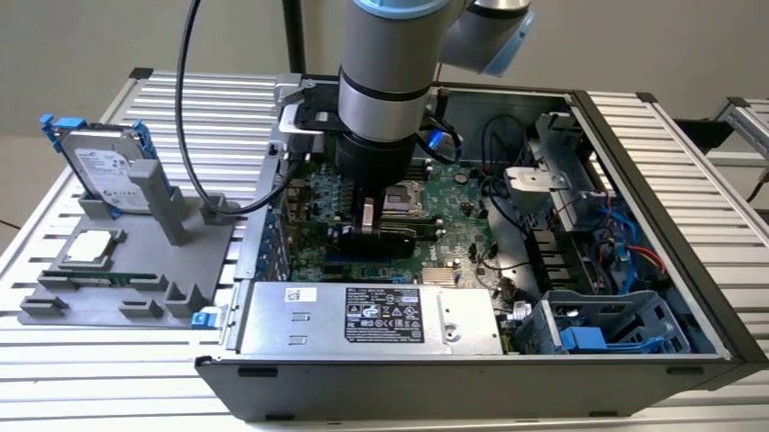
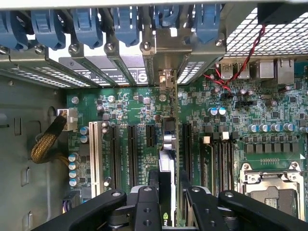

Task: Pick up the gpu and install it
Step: 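Insert the gpu into the slot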

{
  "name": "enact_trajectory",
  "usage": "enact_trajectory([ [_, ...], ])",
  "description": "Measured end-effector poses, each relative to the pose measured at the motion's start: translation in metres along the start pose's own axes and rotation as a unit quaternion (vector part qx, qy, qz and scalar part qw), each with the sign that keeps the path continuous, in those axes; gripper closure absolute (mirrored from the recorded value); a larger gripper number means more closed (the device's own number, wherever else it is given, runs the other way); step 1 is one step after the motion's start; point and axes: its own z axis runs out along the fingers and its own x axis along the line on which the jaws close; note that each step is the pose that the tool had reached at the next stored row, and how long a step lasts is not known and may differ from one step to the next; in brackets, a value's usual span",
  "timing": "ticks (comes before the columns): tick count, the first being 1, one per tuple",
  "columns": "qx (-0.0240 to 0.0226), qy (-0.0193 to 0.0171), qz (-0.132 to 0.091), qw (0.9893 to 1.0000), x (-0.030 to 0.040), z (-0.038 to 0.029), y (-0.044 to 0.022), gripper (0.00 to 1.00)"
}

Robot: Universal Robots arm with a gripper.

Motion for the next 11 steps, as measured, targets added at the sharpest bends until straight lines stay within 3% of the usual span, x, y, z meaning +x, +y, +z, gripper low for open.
enact_trajectory([
  [11, -0.0001, 0.0011, -0.018, 0.9998, 0.0, -0.0001, -0.0006, 1.0],
])
